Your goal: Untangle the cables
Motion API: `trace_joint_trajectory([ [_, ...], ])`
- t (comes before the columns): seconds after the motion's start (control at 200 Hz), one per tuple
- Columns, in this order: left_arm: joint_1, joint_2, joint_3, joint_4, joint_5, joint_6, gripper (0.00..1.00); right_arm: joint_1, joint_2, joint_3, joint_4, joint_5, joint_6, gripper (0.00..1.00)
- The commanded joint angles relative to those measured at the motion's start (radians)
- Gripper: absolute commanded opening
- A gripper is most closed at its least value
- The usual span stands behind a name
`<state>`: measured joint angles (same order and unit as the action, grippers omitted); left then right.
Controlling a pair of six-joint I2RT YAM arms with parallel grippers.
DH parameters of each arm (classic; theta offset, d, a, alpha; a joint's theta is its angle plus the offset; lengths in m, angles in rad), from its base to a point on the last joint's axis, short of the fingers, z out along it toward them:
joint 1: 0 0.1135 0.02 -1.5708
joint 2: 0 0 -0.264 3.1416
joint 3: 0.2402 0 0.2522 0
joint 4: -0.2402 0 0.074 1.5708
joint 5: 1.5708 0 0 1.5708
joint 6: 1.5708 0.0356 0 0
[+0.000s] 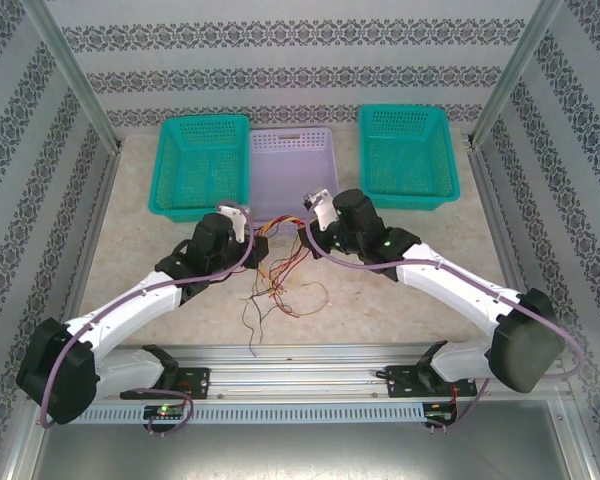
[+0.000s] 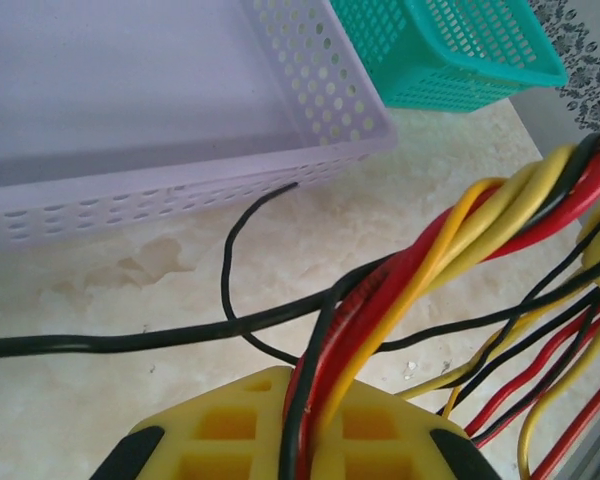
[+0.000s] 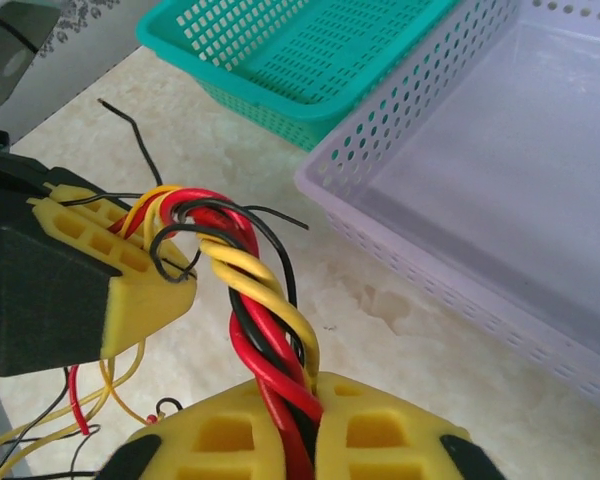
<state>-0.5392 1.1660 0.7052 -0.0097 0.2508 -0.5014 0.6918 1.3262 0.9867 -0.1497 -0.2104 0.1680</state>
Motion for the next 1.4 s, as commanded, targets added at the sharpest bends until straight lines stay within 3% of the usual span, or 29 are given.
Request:
trace_joint_trajectory([
  [0.0, 0.002, -0.034, 0.038, 0.046, -0.045, -0.037, 0.00, -0.022, -0.069, 0.002, 0.028, 0.001, 0.045, 0.32],
  [0.07, 0.000, -0.049, 0.038, 0.048, -0.062, -0.040, 0.00, -0.044, -0.107, -0.025, 0.061, -0.029, 0.093, 0.47],
  [0.195, -0.005, -0.055, 0.038, 0.064, -0.074, -0.053, 0.00, -0.065, -0.158, -0.076, 0.123, -0.086, 0.173, 0.57],
  [0.395, -0.053, -0.043, 0.070, 0.083, -0.073, -0.061, 0.00, -0.037, -0.114, -0.125, 0.170, -0.044, 0.197, 0.61],
  [0.61, -0.101, -0.084, 0.077, 0.070, -0.094, -0.054, 0.00, 0.018, -0.036, -0.117, 0.186, 0.184, 0.206, 0.62],
  [0.899, -0.139, -0.125, 0.057, 0.050, -0.115, -0.041, 0.00, 0.065, 0.006, -0.071, 0.168, 0.391, 0.247, 0.51],
  [1.044, -0.139, -0.136, 0.085, -0.020, -0.142, 0.007, 0.00, 0.077, -0.019, -0.059, 0.107, 0.495, 0.225, 0.32],
  [1.219, -0.139, -0.130, 0.167, -0.213, -0.293, 0.127, 0.00, 0.071, -0.108, -0.071, -0.010, 0.708, 0.134, 0.17],
  [1.394, -0.139, -0.076, 0.270, -0.386, -0.456, 0.185, 0.00, 0.031, -0.203, -0.077, -0.091, 0.804, 0.069, 0.14],
])
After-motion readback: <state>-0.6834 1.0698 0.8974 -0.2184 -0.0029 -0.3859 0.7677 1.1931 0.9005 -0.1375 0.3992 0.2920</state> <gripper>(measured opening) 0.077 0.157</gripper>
